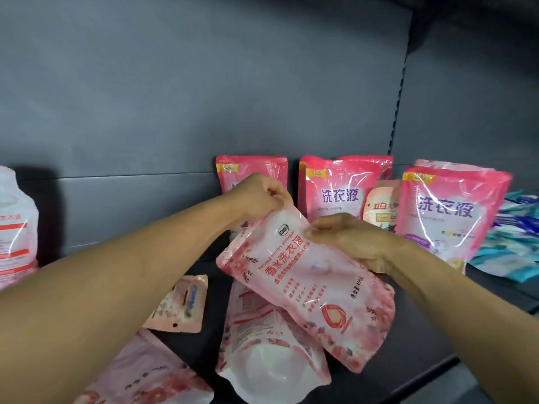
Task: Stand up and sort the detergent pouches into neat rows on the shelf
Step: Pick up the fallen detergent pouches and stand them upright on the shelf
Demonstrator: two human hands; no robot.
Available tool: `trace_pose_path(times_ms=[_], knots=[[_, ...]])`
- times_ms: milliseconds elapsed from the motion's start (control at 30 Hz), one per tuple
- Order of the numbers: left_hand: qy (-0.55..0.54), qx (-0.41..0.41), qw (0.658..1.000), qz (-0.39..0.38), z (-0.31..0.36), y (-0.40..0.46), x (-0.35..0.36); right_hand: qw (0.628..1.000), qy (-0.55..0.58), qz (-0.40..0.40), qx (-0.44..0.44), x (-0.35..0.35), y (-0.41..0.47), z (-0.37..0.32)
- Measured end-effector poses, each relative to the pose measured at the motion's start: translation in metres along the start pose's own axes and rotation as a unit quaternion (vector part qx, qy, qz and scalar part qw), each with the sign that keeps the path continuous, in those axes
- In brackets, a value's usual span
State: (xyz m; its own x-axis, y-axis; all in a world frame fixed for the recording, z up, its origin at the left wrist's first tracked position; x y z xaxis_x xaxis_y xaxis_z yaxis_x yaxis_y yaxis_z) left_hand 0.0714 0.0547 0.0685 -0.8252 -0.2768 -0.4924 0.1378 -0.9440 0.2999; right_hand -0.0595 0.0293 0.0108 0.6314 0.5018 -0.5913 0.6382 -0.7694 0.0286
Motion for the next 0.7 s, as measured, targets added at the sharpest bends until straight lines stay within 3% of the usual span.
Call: trace_pose_path(times_ms=[167, 333, 500, 700], knots=[[-0.024, 0.011, 1.000, 0.012, 0.029, 0.005, 0.002, 0.990, 0.097, 0.087, -0.061, -0.036, -0.008, -0.022], [-0.007, -0.075, 0.993, -0.087, 0.019, -0.004, 0.013, 0.955, 0.195, 0.213, -0.059, -0.094, -0.031, -0.002], [-0.047, 0.001, 0.999, 0.023, 0.051, 0.022, 0.030, 0.915, 0.233, 0.325, -0.061, -0.131, -0.051, 0.026], [-0.042, 0.043, 0.996, 0.072, 0.060, 0.041, 0.062, 0.899, 0.243, 0.361, -0.048, -0.148, -0.063, 0.057]])
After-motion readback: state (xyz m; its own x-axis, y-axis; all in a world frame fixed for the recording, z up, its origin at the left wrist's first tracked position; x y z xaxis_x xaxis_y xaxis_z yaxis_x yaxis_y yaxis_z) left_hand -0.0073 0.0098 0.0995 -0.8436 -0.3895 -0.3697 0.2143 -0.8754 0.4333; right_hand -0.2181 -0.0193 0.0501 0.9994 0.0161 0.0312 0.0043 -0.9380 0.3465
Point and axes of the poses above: each hand's wrist, its own y-axis towards the middle knuckle, its own x-axis out of the palm, z = x × y, the point moved 10 cm from there along y, towards the middle knuckle, and after that the axes turned 7 degrees about -y, right-handed, at the moved point
